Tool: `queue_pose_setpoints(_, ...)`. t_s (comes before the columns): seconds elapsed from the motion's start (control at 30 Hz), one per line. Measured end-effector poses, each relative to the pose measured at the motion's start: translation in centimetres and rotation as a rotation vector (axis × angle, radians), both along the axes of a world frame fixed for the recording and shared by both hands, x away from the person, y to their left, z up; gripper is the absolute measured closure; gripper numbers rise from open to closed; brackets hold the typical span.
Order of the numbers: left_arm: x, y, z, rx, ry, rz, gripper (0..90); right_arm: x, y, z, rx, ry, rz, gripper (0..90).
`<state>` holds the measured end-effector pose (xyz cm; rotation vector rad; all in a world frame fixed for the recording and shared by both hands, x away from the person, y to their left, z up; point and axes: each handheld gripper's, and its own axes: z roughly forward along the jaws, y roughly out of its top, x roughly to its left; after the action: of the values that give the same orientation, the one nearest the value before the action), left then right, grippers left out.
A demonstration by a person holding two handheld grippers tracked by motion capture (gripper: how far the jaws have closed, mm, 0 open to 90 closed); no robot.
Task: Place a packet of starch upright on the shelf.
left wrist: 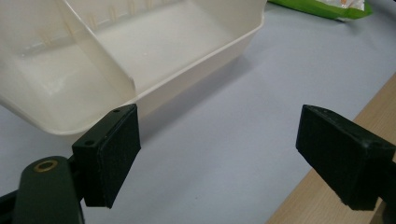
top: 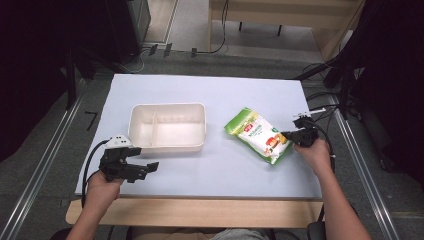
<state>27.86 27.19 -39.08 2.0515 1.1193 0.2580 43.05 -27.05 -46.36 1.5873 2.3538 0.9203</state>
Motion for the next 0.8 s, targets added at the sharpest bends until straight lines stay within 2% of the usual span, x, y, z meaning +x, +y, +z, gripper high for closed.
queue_pose_setpoints(0.03, 0.0, 0.0, 0.0, 0.001, 0.0, -0.002, 14.7, -0.6, 0.1, 0.1, 0.005, 0.006, 0.002, 90.0)
queue_pose_setpoints(0.3, 0.3, -0.3, 0.0, 0.002, -0.001, -0.011, 14.6, -2.5, 0.3, 0.3, 0.016, 0.012, 0.02, 90.0)
queue_pose_setpoints(0.63, 0.6, -0.8, 0.0, 0.007, 0.0, -0.025, 14.7, -5.3, 1.0, 0.5, 0.029, 0.022, 0.084, 90.0)
queue_pose_setpoints(0.8, 0.7, -0.9, 0.0, 0.01, -0.002, -0.028, 14.7, -5.8, 1.5, 0.6, 0.043, 0.051, 0.084, 90.0)
